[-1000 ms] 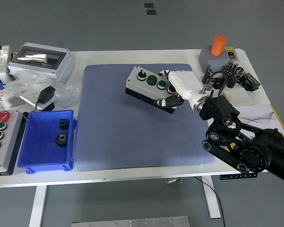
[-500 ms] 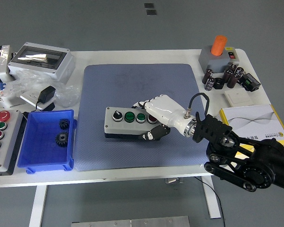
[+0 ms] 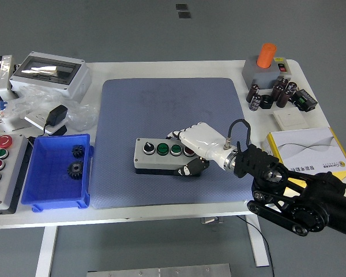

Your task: Pick up the button,place it on the desk,press the button,press the button

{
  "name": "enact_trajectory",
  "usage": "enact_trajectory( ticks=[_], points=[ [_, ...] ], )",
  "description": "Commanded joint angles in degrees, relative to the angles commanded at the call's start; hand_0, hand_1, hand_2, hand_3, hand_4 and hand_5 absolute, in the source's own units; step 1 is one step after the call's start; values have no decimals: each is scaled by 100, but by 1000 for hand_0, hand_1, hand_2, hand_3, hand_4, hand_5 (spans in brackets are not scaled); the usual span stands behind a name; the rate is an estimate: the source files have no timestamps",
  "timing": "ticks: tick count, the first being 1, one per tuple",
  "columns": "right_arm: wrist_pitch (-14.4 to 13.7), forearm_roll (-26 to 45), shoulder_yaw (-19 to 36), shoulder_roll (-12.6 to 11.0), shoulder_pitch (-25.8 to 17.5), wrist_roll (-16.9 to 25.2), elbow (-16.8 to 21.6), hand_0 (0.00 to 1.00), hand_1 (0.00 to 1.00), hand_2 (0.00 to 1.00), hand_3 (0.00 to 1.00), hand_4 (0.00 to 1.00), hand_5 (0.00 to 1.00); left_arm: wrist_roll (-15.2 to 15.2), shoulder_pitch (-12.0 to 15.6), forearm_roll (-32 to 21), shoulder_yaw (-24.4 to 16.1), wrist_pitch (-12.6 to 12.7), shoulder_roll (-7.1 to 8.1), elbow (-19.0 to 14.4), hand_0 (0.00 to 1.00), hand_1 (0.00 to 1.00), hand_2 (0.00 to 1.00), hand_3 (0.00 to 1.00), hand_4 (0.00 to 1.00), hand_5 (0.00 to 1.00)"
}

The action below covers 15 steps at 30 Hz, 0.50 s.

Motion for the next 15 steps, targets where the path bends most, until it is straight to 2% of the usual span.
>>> enact_trajectory(
  ticks=[3, 4, 9, 10, 15],
  points=[
    [63, -46, 48, 2, -7, -18, 36, 292, 450, 406, 401, 560, 46, -1, -3, 10, -6, 0, 2, 0, 738, 744, 599, 597, 581, 189],
    [76, -56, 57, 2, -7, -22, 44, 449, 611, 611, 604, 701, 191, -1, -3, 12, -8, 0, 3, 0, 738, 744, 599, 598, 581, 188],
    [166, -94, 89, -1, -10, -36, 68, 449, 611, 611, 604, 701, 191, -5, -4, 26, -16, -1, 7, 0, 738, 744, 599, 598, 581, 188],
    [171, -100, 93, -2, -10, -40, 72, 699, 845, 917, 998, 892, 339, -6, -5, 24, -14, -2, 8, 0, 738, 744, 599, 597, 580, 190],
    [188, -101, 111, -7, -2, -54, 98, 699, 845, 917, 998, 892, 339, -6, -8, 27, -16, -6, 11, 0, 738, 744, 599, 597, 580, 190]
  ],
)
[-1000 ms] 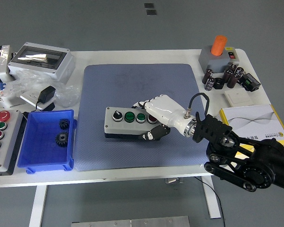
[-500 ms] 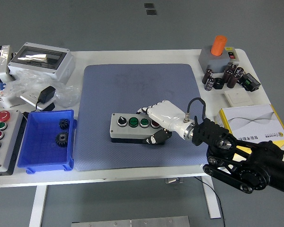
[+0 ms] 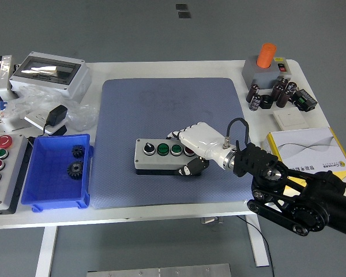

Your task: Pick up the button,place it on the desk,press the button,press the button

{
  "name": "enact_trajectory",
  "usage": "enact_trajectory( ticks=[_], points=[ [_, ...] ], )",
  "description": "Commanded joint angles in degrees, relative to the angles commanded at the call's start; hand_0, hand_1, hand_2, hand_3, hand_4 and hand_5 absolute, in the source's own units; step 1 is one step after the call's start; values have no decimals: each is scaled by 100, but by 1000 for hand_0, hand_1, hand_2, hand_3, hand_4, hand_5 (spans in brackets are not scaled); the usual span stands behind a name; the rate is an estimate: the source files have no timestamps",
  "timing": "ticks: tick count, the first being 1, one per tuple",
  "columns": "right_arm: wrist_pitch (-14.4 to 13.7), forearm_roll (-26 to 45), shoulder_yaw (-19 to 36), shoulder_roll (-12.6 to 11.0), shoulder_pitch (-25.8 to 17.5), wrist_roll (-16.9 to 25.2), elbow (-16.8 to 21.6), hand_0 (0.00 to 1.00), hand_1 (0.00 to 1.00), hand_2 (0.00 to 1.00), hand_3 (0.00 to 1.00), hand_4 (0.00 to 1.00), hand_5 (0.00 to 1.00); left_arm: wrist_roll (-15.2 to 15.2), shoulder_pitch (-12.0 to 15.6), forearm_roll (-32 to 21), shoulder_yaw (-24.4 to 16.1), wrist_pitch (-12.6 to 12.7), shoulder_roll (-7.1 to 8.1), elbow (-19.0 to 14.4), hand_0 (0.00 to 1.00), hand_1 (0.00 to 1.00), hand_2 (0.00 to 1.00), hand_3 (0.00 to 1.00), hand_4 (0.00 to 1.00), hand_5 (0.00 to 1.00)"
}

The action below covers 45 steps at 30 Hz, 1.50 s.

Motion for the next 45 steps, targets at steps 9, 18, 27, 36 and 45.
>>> enact_trajectory(
  ticks=[9, 18, 27, 36, 45],
  points=[
    [167, 240, 191, -105, -28, 11, 291, 718, 903, 998, 998, 995, 427, -7, -8, -52, 34, -2, -10, 0, 738, 743, 597, 596, 579, 193],
    [561, 964, 971, -767, -233, 181, 1303, 718, 906, 998, 998, 998, 539, -24, -6, -92, 49, -3, -16, 0, 738, 744, 597, 595, 577, 193],
    [1039, 377, 1136, -1296, -90, 25, 1943, 671, 836, 878, 989, 777, 371, -28, -6, -56, -2, 7, -22, 0, 738, 744, 597, 595, 574, 192],
    [1663, -75, 737, -1336, 245, -461, 2065, 478, 506, 438, 744, 169, 29, -32, -11, -44, -25, 3, -18, 0, 738, 744, 597, 595, 569, 187],
    [1775, -61, 301, -1200, 445, -642, 2013, 396, 272, 276, 738, 37, 51, -6, -9, 11, -68, -11, -17, 0, 735, 744, 596, 595, 561, 184]
  ],
)
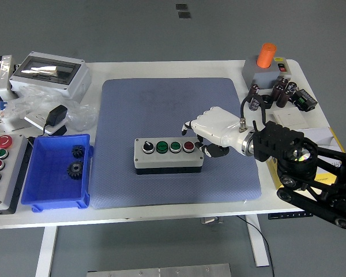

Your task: Pick up the button,place it on the desk,press the button,press the button

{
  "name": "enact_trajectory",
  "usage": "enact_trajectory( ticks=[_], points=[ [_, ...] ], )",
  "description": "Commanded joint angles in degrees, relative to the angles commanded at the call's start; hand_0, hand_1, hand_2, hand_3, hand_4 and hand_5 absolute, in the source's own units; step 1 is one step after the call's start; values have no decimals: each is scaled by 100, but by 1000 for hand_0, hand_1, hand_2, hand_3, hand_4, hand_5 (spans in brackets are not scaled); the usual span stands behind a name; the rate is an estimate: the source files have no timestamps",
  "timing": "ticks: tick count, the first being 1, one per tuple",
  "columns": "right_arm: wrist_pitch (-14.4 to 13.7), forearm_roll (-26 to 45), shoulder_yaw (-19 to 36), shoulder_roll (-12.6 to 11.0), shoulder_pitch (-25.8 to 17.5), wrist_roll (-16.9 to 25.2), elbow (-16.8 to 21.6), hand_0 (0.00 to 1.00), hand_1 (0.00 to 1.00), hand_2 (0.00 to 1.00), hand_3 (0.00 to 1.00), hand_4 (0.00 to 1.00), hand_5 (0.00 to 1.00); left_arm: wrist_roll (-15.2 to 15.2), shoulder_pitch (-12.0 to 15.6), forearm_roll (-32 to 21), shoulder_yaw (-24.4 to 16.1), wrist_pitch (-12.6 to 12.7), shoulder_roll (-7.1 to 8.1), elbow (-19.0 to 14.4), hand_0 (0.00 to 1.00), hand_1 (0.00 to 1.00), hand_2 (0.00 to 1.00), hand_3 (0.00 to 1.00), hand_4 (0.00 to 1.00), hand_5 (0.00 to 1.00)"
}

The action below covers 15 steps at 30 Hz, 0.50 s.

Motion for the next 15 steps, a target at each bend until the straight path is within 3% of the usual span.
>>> enact_trajectory(
  ticks=[15],
  points=[
    [-57, 124, -417, 178, 132, -34, -90, 378, 243, 241, 739, 39, 107, -10, -5, 48, -32, 2, 1, 0, 731, 744, 595, 596, 556, 186]
  ],
)
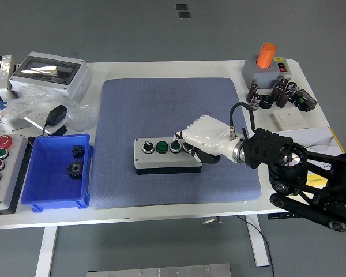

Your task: Pick up the button,place it on the desk,press the button,press the button

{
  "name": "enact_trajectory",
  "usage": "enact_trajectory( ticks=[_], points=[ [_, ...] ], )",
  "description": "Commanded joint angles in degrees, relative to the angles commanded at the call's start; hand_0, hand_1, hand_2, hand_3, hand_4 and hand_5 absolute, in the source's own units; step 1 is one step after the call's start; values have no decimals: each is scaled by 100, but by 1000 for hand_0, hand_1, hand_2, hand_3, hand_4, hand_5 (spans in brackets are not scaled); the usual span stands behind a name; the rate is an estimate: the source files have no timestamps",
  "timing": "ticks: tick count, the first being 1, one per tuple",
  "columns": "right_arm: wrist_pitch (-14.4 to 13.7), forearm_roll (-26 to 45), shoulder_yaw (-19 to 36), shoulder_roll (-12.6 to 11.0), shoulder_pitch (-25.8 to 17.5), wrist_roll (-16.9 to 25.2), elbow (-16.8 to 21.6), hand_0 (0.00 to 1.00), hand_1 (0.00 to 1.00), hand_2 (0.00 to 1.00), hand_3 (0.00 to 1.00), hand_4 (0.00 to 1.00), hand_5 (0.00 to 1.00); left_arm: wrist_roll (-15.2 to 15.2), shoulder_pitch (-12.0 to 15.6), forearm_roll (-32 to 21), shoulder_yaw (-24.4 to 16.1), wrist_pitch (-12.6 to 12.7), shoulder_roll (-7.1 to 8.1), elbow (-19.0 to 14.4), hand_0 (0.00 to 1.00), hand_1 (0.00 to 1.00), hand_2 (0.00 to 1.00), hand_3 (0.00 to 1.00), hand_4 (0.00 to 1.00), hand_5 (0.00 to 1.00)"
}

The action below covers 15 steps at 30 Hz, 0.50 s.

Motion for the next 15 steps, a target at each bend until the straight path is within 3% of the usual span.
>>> enact_trajectory(
  ticks=[8, 15],
  points=[
    [6, -38, -197, 69, 7, -64, -168, 376, 243, 240, 735, 23, 110, -56, -5, -30, 14, 29, 10, 0, 730, 746, 594, 594, 554, 190],
    [-533, 656, 489, -125, -159, 431, 195, 376, 243, 240, 729, 19, 113, -69, -1, -22, 17, 41, 12, 0, 729, 746, 594, 595, 551, 188]
  ],
)
